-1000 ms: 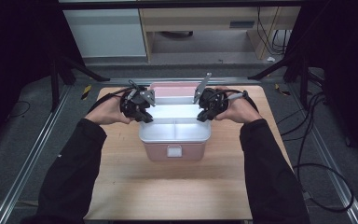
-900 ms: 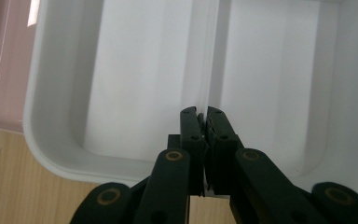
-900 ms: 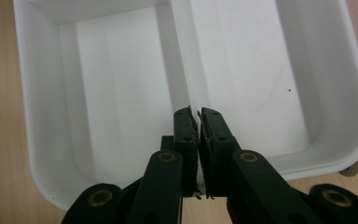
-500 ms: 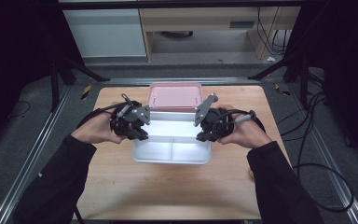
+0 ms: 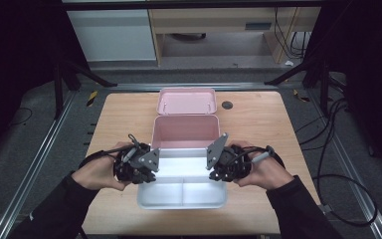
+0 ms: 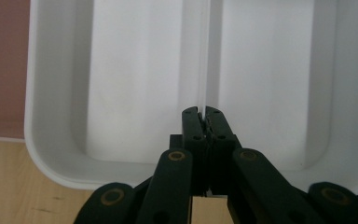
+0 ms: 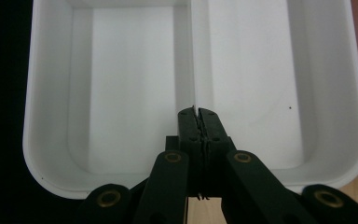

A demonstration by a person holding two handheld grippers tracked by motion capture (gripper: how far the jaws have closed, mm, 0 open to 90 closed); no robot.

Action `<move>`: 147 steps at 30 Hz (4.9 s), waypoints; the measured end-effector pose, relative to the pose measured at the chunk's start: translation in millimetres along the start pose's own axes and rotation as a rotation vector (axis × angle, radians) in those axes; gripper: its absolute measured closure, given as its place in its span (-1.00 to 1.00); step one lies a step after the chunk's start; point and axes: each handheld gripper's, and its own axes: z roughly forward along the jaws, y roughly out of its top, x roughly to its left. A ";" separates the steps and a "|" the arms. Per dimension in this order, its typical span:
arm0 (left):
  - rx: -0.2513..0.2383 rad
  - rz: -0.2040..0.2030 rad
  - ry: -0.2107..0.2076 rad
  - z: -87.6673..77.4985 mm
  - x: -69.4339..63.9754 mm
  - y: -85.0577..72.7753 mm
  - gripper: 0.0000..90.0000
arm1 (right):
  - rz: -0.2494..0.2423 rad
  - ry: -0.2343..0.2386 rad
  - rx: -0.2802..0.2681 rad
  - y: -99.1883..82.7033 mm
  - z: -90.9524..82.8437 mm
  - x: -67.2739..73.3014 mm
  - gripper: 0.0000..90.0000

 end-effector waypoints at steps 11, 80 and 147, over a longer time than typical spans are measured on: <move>-0.010 -0.011 -0.071 35.6 -20.5 -12.3 0.98 | 0.036 0.058 -0.022 -20.5 32.8 29.8 1.00; -0.247 -0.864 0.352 92.2 23.1 -142.0 -0.43 | 0.925 -0.513 -0.076 -186.6 37.1 -10.5 -0.50; -0.239 -0.910 0.322 104.0 30.6 -161.8 -0.47 | 0.925 -0.500 -0.121 -178.2 20.9 -27.3 -0.54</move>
